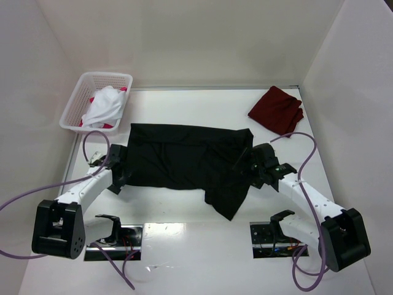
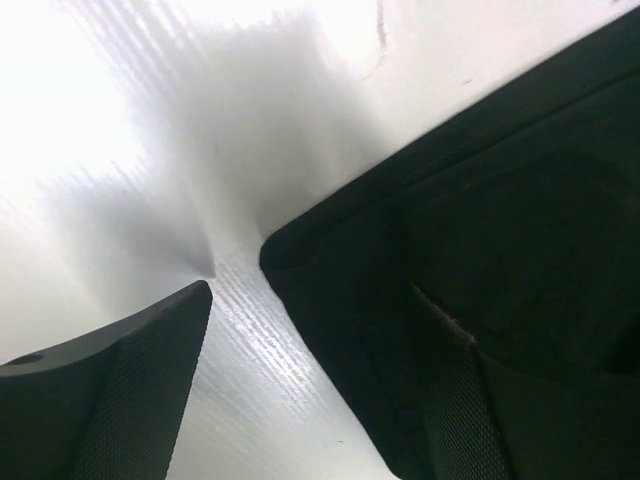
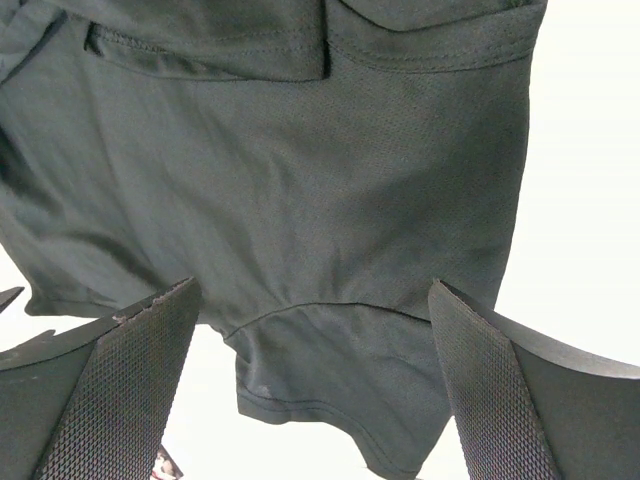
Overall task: Fold and stack the t-shirts
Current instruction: Grap the side of the flattened tshirt closest away from the robot with both arms
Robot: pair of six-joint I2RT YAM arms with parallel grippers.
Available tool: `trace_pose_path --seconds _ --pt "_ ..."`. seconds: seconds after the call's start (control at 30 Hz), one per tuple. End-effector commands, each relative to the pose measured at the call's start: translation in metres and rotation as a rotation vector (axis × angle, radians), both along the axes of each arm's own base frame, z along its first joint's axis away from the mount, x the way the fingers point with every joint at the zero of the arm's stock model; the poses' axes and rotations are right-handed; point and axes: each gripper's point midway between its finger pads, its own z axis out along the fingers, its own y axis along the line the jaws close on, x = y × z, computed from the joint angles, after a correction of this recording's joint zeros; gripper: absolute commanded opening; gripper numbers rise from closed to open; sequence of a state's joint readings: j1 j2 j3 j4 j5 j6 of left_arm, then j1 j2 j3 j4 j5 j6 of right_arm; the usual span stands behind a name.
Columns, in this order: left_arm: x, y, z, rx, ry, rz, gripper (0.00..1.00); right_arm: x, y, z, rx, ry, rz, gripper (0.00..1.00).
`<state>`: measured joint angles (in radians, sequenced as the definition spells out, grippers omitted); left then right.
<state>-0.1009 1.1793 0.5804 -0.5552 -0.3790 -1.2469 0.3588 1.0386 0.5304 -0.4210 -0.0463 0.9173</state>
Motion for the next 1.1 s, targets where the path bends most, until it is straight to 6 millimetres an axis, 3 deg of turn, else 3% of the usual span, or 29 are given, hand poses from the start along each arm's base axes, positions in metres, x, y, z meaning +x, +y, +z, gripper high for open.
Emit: trace_pose_path --seconds 0.0,0.13,0.2,0.3,0.33,0.5,0.57,0.83,0.93,1.07 --pt "-0.009 -0.001 -0.007 -0.017 0.026 0.027 0.82 0.002 0.011 0.01 0.003 -0.017 0.049 1.0" --pt "-0.007 -0.002 -0.006 -0.018 0.017 0.027 0.66 -0.007 0.021 0.013 -0.018 -0.006 0.083 1.0" --pt "-0.004 0.0 -0.005 -0.01 0.007 0.03 0.49 -0.015 0.029 0.012 -0.021 0.015 0.111 1.0" --pt "-0.007 -0.001 -0.014 -0.017 0.025 0.027 0.39 -0.028 0.038 0.008 -0.059 0.054 0.143 1.0" --pt "-0.008 -0.001 -0.016 -0.017 0.024 0.027 0.27 -0.029 0.042 0.008 -0.062 0.057 0.144 1.0" --pt "-0.002 -0.012 -0.022 -0.068 0.037 0.009 0.02 -0.052 0.049 -0.002 -0.111 0.148 0.158 0.99" --pt "0.003 -0.014 -0.02 -0.079 0.026 0.005 0.0 -0.057 0.051 -0.001 -0.124 0.155 0.169 0.99" --pt "0.015 -0.015 -0.007 -0.078 -0.026 -0.015 0.0 -0.085 0.023 -0.007 -0.226 0.283 0.112 0.92" --pt "0.022 -0.016 -0.001 -0.078 -0.057 -0.024 0.0 -0.092 0.029 -0.004 -0.206 0.308 0.118 0.87" --pt "0.029 -0.018 0.004 -0.092 -0.081 -0.042 0.0 -0.114 0.036 -0.022 -0.247 0.406 0.145 0.79"
